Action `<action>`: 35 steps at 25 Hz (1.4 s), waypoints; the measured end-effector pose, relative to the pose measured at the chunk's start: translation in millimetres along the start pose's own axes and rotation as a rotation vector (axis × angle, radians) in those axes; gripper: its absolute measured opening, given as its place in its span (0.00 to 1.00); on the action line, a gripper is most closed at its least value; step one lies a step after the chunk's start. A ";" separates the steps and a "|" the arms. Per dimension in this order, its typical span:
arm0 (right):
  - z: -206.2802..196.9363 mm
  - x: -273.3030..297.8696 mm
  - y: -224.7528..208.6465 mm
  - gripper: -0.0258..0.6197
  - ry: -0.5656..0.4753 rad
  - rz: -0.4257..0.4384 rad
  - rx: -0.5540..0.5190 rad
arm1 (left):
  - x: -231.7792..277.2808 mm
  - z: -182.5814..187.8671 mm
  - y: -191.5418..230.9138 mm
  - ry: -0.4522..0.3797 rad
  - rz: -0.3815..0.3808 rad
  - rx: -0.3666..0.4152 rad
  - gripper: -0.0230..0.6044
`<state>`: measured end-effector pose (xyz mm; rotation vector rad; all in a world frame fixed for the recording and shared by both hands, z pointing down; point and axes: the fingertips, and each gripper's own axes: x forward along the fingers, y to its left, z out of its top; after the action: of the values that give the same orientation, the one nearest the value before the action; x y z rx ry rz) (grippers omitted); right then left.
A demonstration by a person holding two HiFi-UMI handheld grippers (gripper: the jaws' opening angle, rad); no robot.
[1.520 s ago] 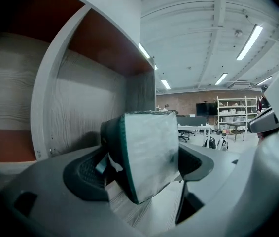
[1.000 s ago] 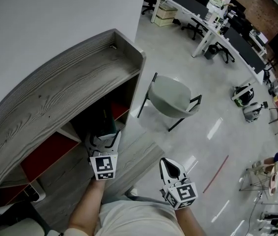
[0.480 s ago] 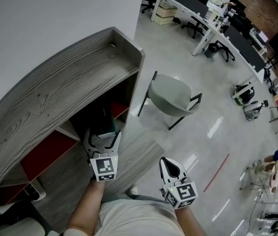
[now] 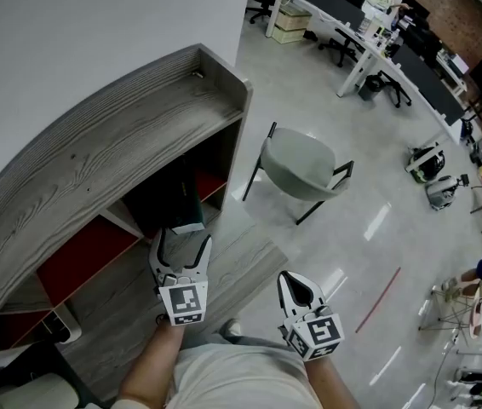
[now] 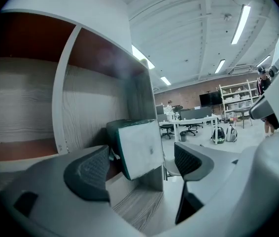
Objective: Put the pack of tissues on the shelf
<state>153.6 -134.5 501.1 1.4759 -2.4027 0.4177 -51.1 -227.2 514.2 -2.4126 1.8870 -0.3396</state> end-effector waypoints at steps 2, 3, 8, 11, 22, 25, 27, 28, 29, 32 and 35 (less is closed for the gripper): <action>-0.8 -1.8 -0.5 0.08 0.000 -0.001 0.000 | -6.4 -0.3 -3.4 -0.006 0.008 0.008 0.67; -1.3 -2.8 -0.4 0.08 0.000 -0.001 0.000 | -9.4 -0.1 -5.4 -0.010 0.010 0.016 0.62; -5.2 -9.8 1.4 0.08 0.003 -0.002 -0.003 | -18.1 2.5 -9.0 -0.022 0.018 0.003 0.36; -7.3 -15.0 -2.2 0.08 0.007 -0.010 -0.002 | -16.8 4.8 -11.4 -0.021 0.021 -0.014 0.29; -10.6 -32.2 -14.3 0.08 0.009 -0.054 -0.005 | 10.9 -2.5 2.7 0.027 0.070 -0.036 0.21; -10.1 -34.0 -17.3 0.08 0.010 -0.066 -0.007 | 19.4 -4.3 10.7 0.036 0.075 -0.062 0.21; -9.2 -35.4 -19.1 0.08 0.010 -0.072 -0.008 | 23.5 -3.5 12.9 0.038 0.068 -0.067 0.22; -8.9 -36.2 -19.9 0.08 0.009 -0.076 -0.007 | 24.8 -3.2 12.8 0.038 0.065 -0.067 0.24; -8.5 -36.9 -20.6 0.08 0.008 -0.079 -0.007 | 25.5 -2.9 12.4 0.037 0.063 -0.067 0.24; -7.3 -38.9 -21.5 0.08 0.004 -0.084 -0.007 | 25.3 -2.4 11.7 0.036 0.064 -0.075 0.24; -6.2 -40.5 -21.4 0.08 0.001 -0.083 -0.005 | 23.9 -1.5 10.7 0.041 0.059 -0.082 0.24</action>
<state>190.8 -108.4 492.9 1.5662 -2.3304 0.3932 -56.2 -252.7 516.9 -2.4118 2.0233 -0.3164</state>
